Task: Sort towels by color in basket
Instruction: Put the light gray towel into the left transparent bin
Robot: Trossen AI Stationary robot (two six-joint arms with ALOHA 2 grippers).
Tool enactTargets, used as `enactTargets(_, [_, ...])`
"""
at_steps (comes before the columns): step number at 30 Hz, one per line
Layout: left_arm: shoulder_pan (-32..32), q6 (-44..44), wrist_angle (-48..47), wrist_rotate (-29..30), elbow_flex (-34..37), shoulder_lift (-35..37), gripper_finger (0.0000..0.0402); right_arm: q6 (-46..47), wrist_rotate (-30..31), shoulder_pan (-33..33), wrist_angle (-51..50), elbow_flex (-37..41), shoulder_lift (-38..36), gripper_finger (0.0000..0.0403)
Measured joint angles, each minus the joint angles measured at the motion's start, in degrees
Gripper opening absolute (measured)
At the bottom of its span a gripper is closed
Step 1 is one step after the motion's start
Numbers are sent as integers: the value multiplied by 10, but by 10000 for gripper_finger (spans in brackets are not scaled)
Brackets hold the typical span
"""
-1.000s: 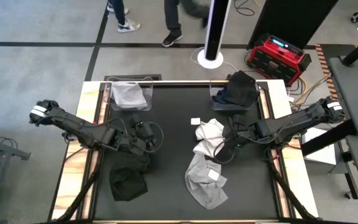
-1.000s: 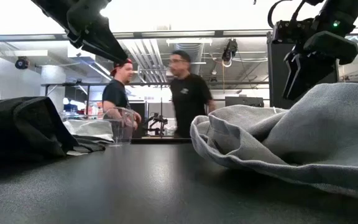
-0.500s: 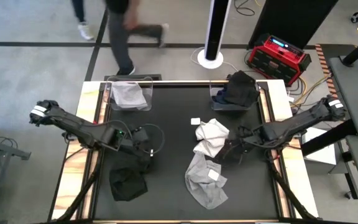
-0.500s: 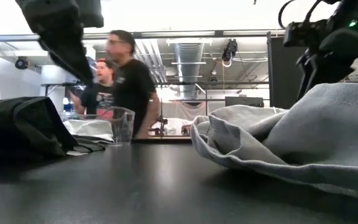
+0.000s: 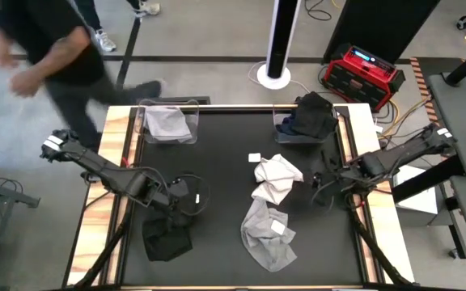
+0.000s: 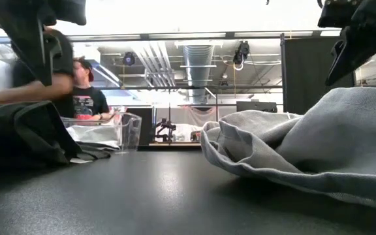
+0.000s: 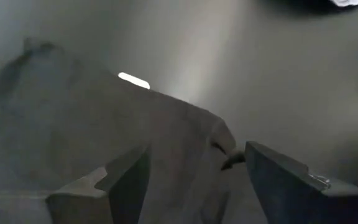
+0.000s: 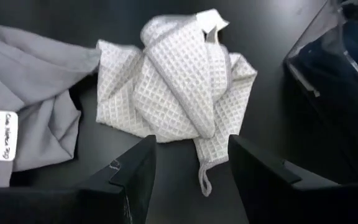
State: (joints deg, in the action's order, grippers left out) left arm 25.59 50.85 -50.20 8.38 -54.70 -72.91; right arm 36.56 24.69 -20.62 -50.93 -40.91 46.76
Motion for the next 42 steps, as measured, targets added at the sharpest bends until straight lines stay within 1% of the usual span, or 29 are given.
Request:
enactTargets(4, [9,21,1,1,0,-21,245,-12,15,0,3,0,-13,192])
enactTargets(7, [10,22,0,1,0,-40,245,-14,29,0,14,2,1,192])
enactTargets(9, [10,21,0,1,0,-51,245,-25,30,0,43,9,19,192])
enactTargets(11, [10,13,0,4,0,-58,245,-54,31,0,103,18,44,192])
enactTargets(15, [10,1,0,38,0,-65,245,-135,40,0,240,32,104,192])
enactTargets(19, [11,-19,2,72,1,-59,245,-201,52,8,327,33,168,192])
enactTargets(22, [11,-37,7,108,1,-49,245,-221,70,23,336,27,213,192])
enactTargets(28, [11,-69,6,179,1,-33,245,-236,69,58,338,26,287,192])
enactTargets(37, [11,-93,9,244,1,-19,245,-242,70,97,360,19,347,189])
enactTargets(40, [11,-99,9,260,1,-19,245,-250,69,105,370,19,359,176])
enactTargets(42, [11,-99,9,271,1,-18,245,-253,69,107,369,19,359,155])
